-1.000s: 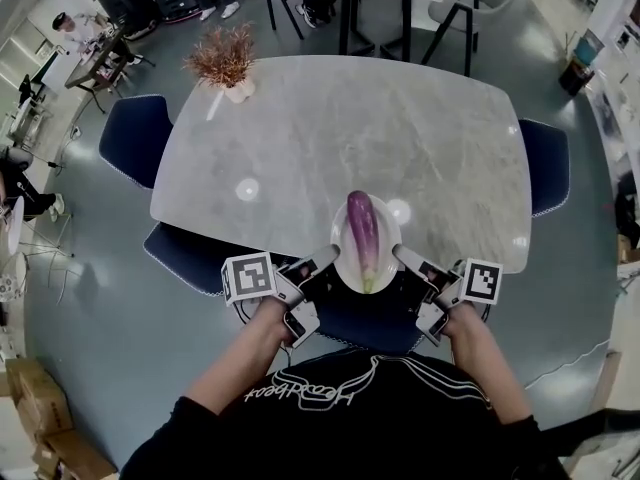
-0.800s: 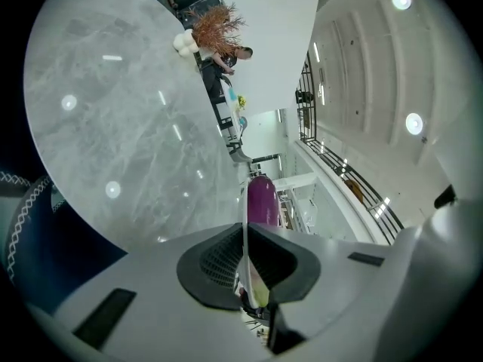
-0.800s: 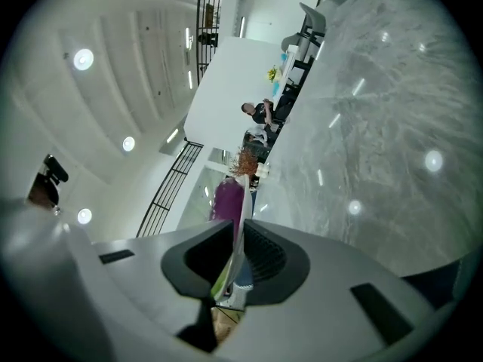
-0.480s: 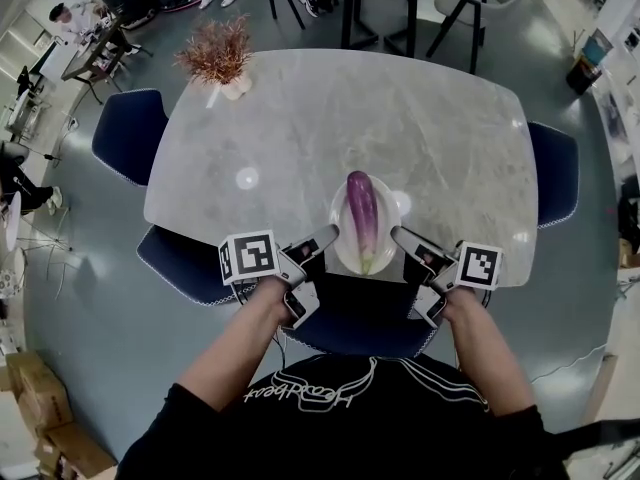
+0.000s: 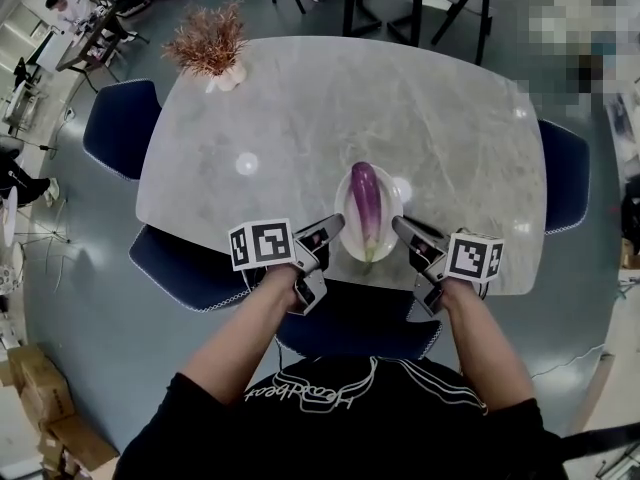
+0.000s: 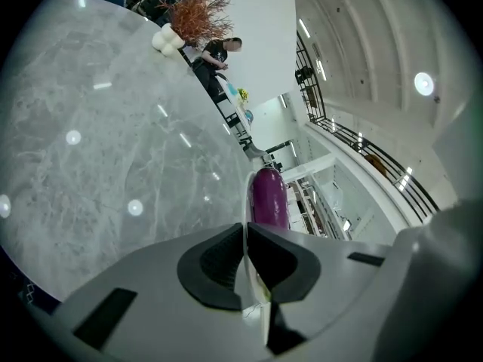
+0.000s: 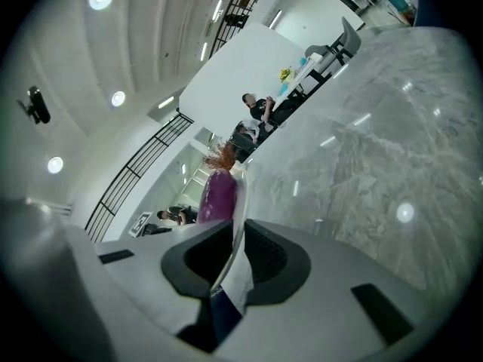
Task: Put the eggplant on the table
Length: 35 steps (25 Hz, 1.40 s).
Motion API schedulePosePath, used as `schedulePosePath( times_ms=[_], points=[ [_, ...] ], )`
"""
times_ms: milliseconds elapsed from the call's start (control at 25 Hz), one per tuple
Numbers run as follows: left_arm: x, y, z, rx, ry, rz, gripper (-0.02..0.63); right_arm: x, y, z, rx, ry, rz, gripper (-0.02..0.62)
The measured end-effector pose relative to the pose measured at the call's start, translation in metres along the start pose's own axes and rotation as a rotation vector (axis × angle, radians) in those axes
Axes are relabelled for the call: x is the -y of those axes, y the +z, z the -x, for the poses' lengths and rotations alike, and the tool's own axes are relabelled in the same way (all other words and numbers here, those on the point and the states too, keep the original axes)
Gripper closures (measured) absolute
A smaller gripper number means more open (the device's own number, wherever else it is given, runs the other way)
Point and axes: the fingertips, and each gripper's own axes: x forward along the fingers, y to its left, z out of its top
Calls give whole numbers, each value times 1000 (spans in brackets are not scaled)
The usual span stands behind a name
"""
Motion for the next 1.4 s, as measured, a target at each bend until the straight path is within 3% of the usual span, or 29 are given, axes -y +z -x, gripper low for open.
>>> schedulePosePath(
  times_ms=[800,1160,1400],
  points=[
    [-74,2,-49,-54,119,-6,583,73,-13,-35,-89,-236,19,546],
    [-82,-4,-55,-63,172,-42,583,86,-20,-37,-155,-334,38,545],
    [-90,-3,-55,-84,231,-25,583,88,-24,-42,-188,-376,25,546]
  ],
)
